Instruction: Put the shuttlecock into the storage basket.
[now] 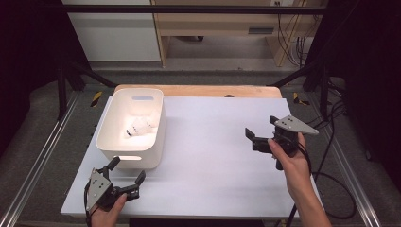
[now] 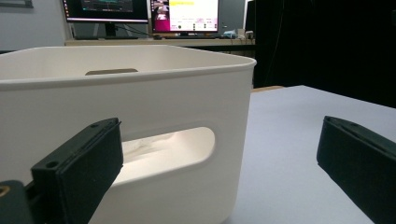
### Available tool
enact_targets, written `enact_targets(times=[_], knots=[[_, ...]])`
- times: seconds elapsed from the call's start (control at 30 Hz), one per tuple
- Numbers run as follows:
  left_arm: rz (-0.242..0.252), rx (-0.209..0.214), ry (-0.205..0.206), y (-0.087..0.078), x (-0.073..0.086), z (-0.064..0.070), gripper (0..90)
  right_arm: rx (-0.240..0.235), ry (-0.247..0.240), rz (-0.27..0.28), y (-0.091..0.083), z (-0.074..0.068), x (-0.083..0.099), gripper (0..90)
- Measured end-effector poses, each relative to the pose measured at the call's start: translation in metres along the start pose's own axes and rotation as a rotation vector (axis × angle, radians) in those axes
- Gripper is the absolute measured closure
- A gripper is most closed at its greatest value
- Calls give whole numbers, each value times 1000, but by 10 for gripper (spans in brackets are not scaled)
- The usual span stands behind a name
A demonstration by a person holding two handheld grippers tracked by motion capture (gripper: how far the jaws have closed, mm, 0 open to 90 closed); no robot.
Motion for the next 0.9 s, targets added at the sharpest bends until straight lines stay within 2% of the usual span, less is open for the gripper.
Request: enact_targets(times=[0.33,0.5,0.9], knots=[[-2,-6,0,0,0,-1,5,23,0,15,-19,3,25,36],[-2,-7,1,0,1,-1,5,31,-4,5,-28,4,37,36],[-3,0,6,0,1,0,5,38,-10,12,-46,1,61,38]])
Point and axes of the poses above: each handheld gripper's, and its own axes: y roughly forward along the jaws, x roughly out of its underside, z roughly to its right, the point moved 2 cm from there along y, roughly forward along the jaws, and after that the axes turned 10 degrees about -x, right-handed, at the moved point
